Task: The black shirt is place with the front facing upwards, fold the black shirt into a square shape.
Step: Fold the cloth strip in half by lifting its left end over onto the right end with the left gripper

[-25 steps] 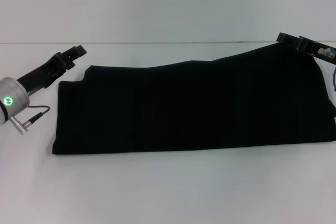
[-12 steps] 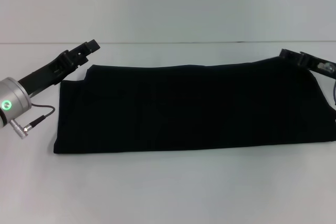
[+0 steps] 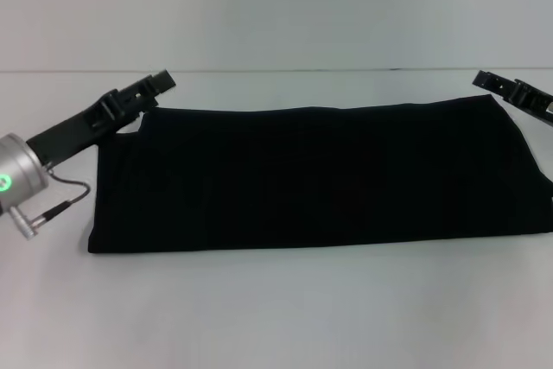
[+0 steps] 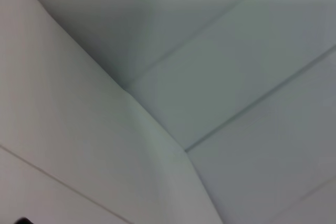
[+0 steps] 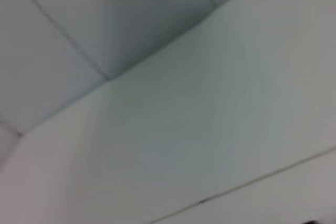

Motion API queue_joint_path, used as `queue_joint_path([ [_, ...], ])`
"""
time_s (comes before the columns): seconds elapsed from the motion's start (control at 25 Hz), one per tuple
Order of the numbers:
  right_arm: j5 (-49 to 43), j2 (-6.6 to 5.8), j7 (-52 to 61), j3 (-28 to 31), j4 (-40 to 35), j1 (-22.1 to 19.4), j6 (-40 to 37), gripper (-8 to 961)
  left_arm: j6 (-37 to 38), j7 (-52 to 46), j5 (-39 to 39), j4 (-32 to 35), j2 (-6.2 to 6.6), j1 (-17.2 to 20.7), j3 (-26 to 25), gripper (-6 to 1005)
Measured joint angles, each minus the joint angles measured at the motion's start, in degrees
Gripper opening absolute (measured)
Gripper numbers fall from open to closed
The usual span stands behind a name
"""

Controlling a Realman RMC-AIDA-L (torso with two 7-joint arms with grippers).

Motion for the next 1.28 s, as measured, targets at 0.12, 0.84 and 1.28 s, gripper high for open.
queue_joint_path([
  [0.12,1.65,-0.67,-5.08,-0.25,-1.79,-3.09,-11.87,800,3.11,-5.65,0.04,0.05,2.6,1.53,4.55,767],
  [0.84,-1.24,1.71,-51.06,-5.64,-0.87,-15.45,-42.28,922,15.6,-41.12,13.48,13.5,8.38,10.79,13.33,856],
  [1.28,-1.84,1.93,-56.14,-5.77,2.89,-15.02,-37.89,938,12.63,-48.05,18.0,11.51,8.2,9.68,13.64,865],
])
